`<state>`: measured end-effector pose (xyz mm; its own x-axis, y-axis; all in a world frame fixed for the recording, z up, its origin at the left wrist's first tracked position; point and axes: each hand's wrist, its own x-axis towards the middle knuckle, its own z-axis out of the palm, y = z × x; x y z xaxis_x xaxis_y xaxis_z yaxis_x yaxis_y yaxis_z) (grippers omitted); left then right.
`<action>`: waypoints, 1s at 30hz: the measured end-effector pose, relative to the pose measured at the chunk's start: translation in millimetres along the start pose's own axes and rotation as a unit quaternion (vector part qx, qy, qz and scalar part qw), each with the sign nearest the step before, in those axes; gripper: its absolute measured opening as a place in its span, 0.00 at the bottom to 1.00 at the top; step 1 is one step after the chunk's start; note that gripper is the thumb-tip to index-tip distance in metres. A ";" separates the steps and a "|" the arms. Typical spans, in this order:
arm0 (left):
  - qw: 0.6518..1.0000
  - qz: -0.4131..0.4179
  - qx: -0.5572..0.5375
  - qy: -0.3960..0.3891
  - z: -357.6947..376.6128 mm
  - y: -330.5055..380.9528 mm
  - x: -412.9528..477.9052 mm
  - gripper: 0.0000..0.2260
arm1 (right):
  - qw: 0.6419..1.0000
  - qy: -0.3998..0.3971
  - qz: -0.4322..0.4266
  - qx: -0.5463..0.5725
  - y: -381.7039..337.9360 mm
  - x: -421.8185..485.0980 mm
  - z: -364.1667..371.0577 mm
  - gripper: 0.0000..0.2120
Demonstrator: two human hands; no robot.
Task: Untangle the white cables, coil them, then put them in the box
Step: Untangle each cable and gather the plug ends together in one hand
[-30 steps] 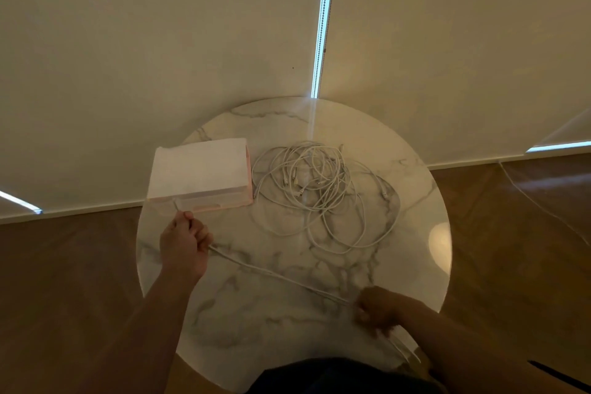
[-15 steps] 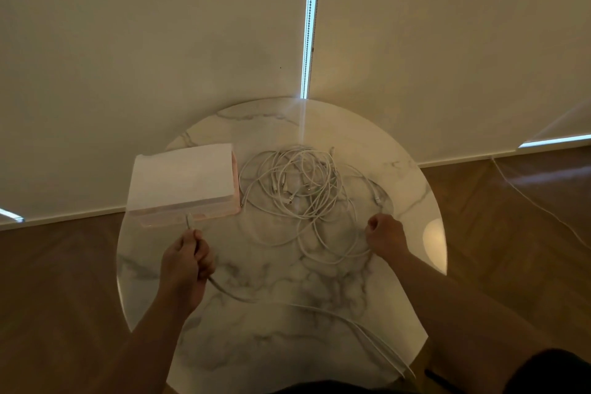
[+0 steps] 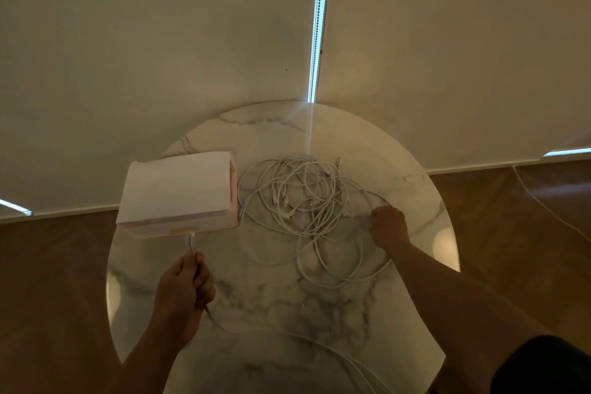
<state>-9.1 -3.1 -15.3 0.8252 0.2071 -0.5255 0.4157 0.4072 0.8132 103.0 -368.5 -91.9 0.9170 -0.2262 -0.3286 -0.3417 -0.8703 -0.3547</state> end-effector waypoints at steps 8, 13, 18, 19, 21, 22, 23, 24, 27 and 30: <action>1.000 0.001 -0.009 -0.020 9.1 1.6 -0.7 0.15 | 0.973 0.023 0.160 0.163 -12.7 0.4 0.9 0.05; 1.000 0.001 -0.007 -0.025 5.8 1.6 -5.8 0.15 | 0.839 -0.027 0.232 0.491 -44.7 9.6 -30.4 0.10; 0.999 0.000 -0.004 -0.033 8.4 0.1 -9.8 0.15 | 0.852 0.026 0.012 0.523 -93.7 -8.8 -85.1 0.04; 0.999 0.002 -0.002 -0.035 9.1 0.2 -10.8 0.15 | 0.857 0.029 -0.026 0.514 -103.5 -17.0 -95.1 0.04; 0.999 0.005 0.002 -0.037 9.8 0.9 -13.3 0.15 | 0.855 0.037 -0.090 0.510 -119.9 -33.1 -112.1 0.04; 0.999 0.005 0.002 -0.038 10.3 1.7 -14.6 0.15 | 0.841 0.035 -0.118 0.527 -126.4 -40.1 -119.9 0.03; 0.999 0.007 0.000 -0.039 11.1 2.5 -15.6 0.15 | 0.818 0.025 -0.143 0.557 -130.9 -45.9 -126.8 0.04; 0.999 0.009 -0.002 -0.040 11.5 3.4 -17.4 0.15 | 0.786 0.009 -0.164 0.596 -134.9 -51.0 -133.3 0.06; 0.999 0.014 -0.007 -0.041 12.4 5.2 -21.6 0.15 | 0.662 -0.074 -0.186 0.722 -145.9 -60.3 -152.2 0.03; 0.999 0.015 -0.008 -0.043 12.6 6.6 -25.0 0.14 | 0.589 -0.112 -0.212 0.772 -160.8 -69.2 -174.3 0.10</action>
<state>-22.1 -16.9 6.4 0.8680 0.1421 -0.4758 0.3835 0.4169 0.8241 130.3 -289.2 140.5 0.9961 0.0829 0.0308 -0.0302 0.6458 -0.7629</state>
